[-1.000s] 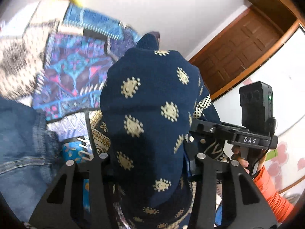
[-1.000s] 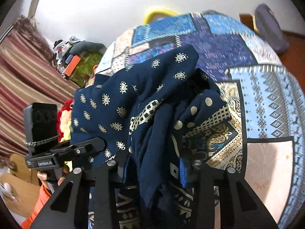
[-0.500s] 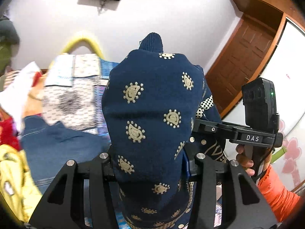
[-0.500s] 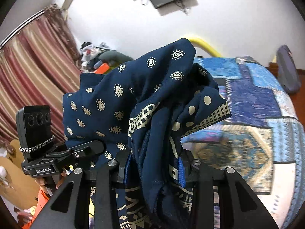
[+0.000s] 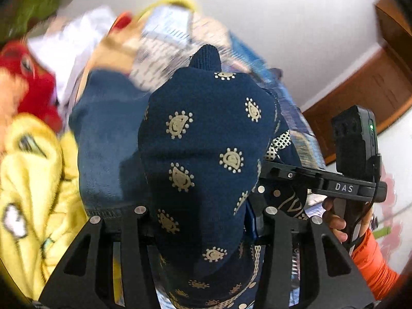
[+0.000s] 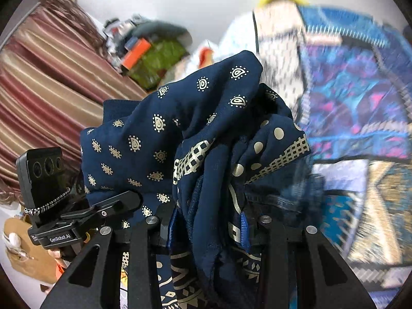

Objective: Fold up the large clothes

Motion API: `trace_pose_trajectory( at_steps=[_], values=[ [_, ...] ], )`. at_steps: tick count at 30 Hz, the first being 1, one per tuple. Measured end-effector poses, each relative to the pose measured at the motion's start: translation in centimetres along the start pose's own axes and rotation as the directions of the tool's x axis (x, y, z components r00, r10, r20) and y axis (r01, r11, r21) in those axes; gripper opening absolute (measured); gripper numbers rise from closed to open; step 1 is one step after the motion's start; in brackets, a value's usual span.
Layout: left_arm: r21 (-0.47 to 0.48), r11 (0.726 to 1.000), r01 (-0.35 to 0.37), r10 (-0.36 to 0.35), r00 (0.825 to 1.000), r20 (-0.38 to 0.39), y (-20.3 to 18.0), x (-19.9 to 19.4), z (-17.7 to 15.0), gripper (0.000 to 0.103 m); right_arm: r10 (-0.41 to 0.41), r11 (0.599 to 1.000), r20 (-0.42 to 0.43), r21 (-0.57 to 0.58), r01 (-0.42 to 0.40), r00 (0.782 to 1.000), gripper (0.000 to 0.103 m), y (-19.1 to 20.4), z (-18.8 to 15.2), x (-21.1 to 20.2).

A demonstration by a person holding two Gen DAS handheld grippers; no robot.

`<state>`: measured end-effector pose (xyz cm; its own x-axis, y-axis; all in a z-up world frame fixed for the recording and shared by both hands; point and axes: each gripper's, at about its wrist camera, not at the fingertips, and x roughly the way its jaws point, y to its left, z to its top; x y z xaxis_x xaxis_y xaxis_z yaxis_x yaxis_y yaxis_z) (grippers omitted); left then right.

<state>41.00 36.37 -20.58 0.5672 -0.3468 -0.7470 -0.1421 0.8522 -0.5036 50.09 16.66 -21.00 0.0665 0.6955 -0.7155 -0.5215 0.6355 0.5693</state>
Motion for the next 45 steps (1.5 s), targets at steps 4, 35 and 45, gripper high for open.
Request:
trace_pose_trajectory(
  at_steps=[4, 35, 45],
  values=[
    [-0.081, 0.996, 0.038, -0.039, 0.999, -0.009, 3.9, 2.8, 0.4, 0.056, -0.03, 1.0, -0.041, 0.007, 0.03, 0.999, 0.038, -2.5, 1.2, 4.7],
    [0.136, 0.945, -0.298, 0.295, 0.954, 0.047, -2.0, -1.3, -14.8, 0.083, -0.413, 0.858, 0.066, -0.307, 0.412, 0.909, 0.082, -2.8, -10.9, -2.6],
    [0.138, 0.919, -0.369, 0.314, 0.897, 0.311, -9.4, -12.2, -16.7, 0.082, -0.31, 0.88, 0.273, -0.28, 0.383, 0.911, 0.082, 3.7, -14.9, -14.3]
  ],
)
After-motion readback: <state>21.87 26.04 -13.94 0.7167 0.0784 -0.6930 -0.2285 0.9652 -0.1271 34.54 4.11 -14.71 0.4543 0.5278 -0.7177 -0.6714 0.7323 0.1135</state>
